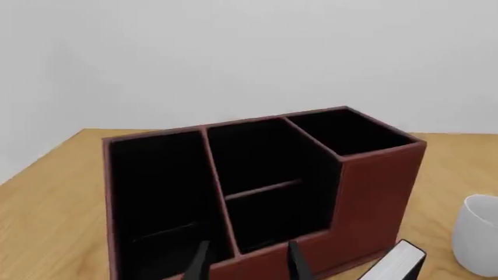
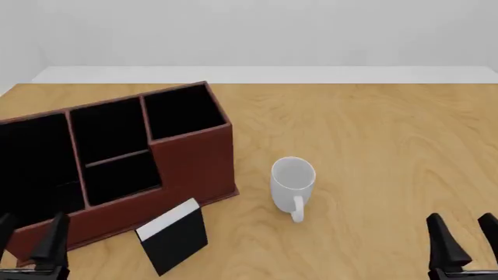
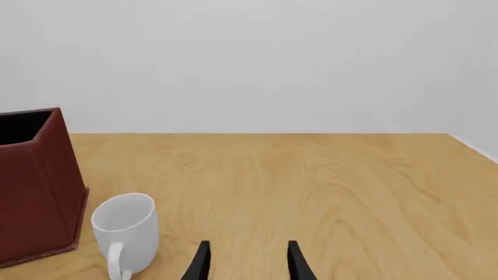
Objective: Pick up the book and place it in the front compartment of the caddy.
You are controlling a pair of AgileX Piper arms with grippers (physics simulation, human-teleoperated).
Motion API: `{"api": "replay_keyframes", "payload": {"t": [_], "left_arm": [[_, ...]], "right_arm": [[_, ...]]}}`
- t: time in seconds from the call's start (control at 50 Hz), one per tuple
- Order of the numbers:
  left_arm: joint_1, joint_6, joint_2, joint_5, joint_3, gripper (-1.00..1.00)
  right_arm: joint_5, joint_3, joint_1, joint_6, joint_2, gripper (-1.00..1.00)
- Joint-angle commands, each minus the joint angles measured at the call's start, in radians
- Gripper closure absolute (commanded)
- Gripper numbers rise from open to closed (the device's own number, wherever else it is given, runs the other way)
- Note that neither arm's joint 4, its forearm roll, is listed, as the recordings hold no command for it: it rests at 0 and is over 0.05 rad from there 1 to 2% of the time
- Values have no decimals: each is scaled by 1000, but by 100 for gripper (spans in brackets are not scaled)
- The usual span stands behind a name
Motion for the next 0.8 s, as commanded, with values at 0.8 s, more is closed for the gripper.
{"api": "replay_keyframes", "payload": {"t": [0.8], "left_arm": [[-563, 355, 473, 201, -706, -100]], "right_arm": [[-3, -1, -1, 1, 6, -100]]}}
